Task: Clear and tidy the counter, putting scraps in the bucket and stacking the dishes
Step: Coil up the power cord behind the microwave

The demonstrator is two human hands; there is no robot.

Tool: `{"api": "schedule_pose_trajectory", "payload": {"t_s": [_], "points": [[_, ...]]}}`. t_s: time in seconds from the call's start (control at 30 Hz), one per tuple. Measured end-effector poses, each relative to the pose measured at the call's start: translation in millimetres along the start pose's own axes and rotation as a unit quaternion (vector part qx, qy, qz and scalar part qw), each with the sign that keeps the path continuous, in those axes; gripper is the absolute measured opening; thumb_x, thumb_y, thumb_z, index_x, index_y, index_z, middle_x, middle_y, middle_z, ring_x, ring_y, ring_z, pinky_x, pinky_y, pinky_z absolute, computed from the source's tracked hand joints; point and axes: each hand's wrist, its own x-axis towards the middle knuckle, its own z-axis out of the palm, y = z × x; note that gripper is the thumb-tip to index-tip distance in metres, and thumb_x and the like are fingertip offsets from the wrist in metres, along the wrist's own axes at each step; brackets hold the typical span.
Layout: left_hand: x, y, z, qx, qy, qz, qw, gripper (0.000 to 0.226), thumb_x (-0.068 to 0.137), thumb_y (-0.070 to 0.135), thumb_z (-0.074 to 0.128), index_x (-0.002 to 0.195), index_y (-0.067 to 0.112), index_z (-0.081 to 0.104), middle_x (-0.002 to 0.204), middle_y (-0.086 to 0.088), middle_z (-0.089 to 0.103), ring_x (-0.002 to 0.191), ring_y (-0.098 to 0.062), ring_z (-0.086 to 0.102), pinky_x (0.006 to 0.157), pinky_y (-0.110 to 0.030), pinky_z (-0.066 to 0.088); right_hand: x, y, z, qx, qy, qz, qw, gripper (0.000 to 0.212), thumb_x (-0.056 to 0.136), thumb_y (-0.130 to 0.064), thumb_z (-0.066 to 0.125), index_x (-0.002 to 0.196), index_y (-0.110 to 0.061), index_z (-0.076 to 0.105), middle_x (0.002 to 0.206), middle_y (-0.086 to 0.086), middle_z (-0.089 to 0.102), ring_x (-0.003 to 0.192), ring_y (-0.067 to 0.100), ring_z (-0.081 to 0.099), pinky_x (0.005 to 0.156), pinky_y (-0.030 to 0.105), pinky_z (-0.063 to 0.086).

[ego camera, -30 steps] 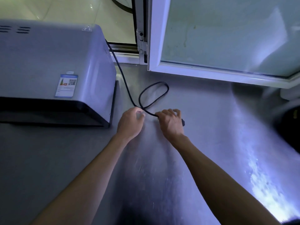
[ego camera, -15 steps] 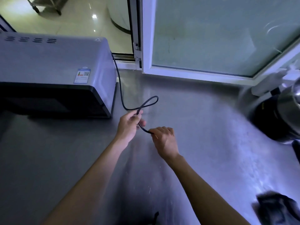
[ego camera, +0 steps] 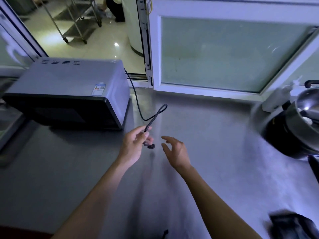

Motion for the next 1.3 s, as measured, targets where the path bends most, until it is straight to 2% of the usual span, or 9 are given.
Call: {"api": "schedule_pose_trajectory", "payload": {"t_s": [0.07, 0.17, 0.4, 0.7, 0.8, 0.87, 1.07, 1.2, 1.3], "points": [[-11.8, 0.5, -4.4, 0.019, 0.008, 0.017, 1.0, 0.018, 0.098, 0.01, 0.057, 0.114, 0.011, 0.066, 0.078, -0.019, 0.071, 0.073, -0.022, 0.069, 0.076, -0.028, 0.057, 7.1, 2.2, -6.4, 0.017, -0.001, 0.034, 0.999, 0.041, 0.095, -0.021, 0.064, 0.136, -0.021, 0.06, 0.13, 0.004, 0.066, 0.114, 0.018, 0.064, 0.084, 0.015, 0.041], [-29.3, -1.3, -17.0, 0.059, 0.02, 0.044, 0.997, 0.027, 0.094, 0.028, 0.056, 0.116, 0.019, 0.069, 0.083, -0.013, 0.074, 0.08, -0.019, 0.073, 0.08, -0.019, 0.052, 22.3, -3.7, -11.7, 0.042, -0.012, 0.064, 0.997, 0.056, 0.097, -0.028, 0.062, 0.149, -0.027, 0.042, 0.136, 0.009, 0.061, 0.119, 0.022, 0.061, 0.089, 0.022, 0.044], [-48.0, 2.5, -45.9, 0.072, 0.046, 0.073, 0.994, 0.023, 0.094, 0.029, 0.055, 0.11, 0.032, 0.072, 0.084, -0.007, 0.075, 0.088, -0.023, 0.072, 0.093, -0.04, 0.049, 53.2, -38.1, -4.8, 0.104, -0.009, 0.091, 0.99, 0.075, 0.097, -0.028, 0.062, 0.157, -0.031, 0.018, 0.144, 0.014, 0.052, 0.129, 0.027, 0.053, 0.098, 0.044, 0.051], [-35.4, -3.8, -90.6, 0.075, 0.042, 0.088, 0.992, 0.026, 0.094, 0.029, 0.054, 0.104, 0.044, 0.072, 0.088, -0.004, 0.075, 0.088, -0.016, 0.071, 0.087, -0.022, 0.05, 71.2, -62.8, 20.1, 0.133, 0.023, 0.113, 0.984, 0.036, 0.1, -0.018, 0.056, 0.135, -0.019, 0.05, 0.124, 0.009, 0.063, 0.12, 0.021, 0.058, 0.089, 0.031, 0.05], [-18.7, -17.1, -116.0, 0.04, 0.043, 0.09, 0.994, 0.024, 0.098, 0.021, 0.056, 0.115, 0.032, 0.068, 0.085, -0.008, 0.075, 0.084, -0.019, 0.071, 0.086, -0.021, 0.052, 73.0, -66.9, 26.7, 0.135, 0.085, 0.133, 0.978, 0.015, 0.102, -0.024, 0.054, 0.113, -0.014, 0.059, 0.105, 0.004, 0.067, 0.091, 0.02, 0.063, 0.061, 0.011, 0.042], [-4.1, -26.8, -135.2, 0.016, 0.041, 0.077, 0.996, 0.025, 0.1, 0.011, 0.055, 0.119, 0.025, 0.065, 0.085, -0.01, 0.074, 0.079, -0.02, 0.072, 0.082, -0.022, 0.054, 75.3, -72.3, 28.7, 0.143, 0.115, 0.158, 0.97, 0.012, 0.102, -0.03, 0.054, 0.105, -0.019, 0.057, 0.101, 0.002, 0.069, 0.074, 0.017, 0.059, 0.051, 0.013, 0.041], [46.3, -45.5, -163.4, 0.037, 0.01, 0.055, 0.998, 0.018, 0.1, 0.02, 0.057, 0.103, 0.033, 0.069, 0.088, 0.0, 0.075, 0.079, -0.016, 0.071, 0.073, -0.017, 0.053, 84.3, -101.9, 30.0, 0.177, 0.195, 0.178, 0.948, 0.007, 0.1, -0.035, 0.055, 0.094, -0.031, 0.056, 0.096, -0.002, 0.072, 0.088, 0.024, 0.068, 0.081, 0.05, 0.058], [80.4, -51.0, -154.4, 0.045, -0.028, 0.058, 0.997, 0.016, 0.101, 0.026, 0.055, 0.099, 0.022, 0.071, 0.087, -0.001, 0.073, 0.082, -0.018, 0.07, 0.081, -0.038, 0.056, 84.7, -117.9, 22.6, 0.194, 0.248, 0.179, 0.932, 0.019, 0.102, -0.033, 0.053, 0.102, -0.018, 0.065, 0.091, 0.001, 0.073, 0.089, 0.019, 0.07, 0.087, 0.048, 0.058], [97.9, -44.1, -136.7, 0.048, -0.037, 0.068, 0.996, 0.017, 0.102, 0.024, 0.053, 0.094, 0.022, 0.068, 0.086, 0.005, 0.073, 0.083, -0.015, 0.07, 0.082, -0.036, 0.056, 78.6, -130.8, 13.1, 0.211, 0.282, 0.163, 0.922, 0.017, 0.102, -0.03, 0.053, 0.092, -0.023, 0.065, 0.083, 0.005, 0.072, 0.084, 0.02, 0.072, 0.083, 0.046, 0.061]]}}
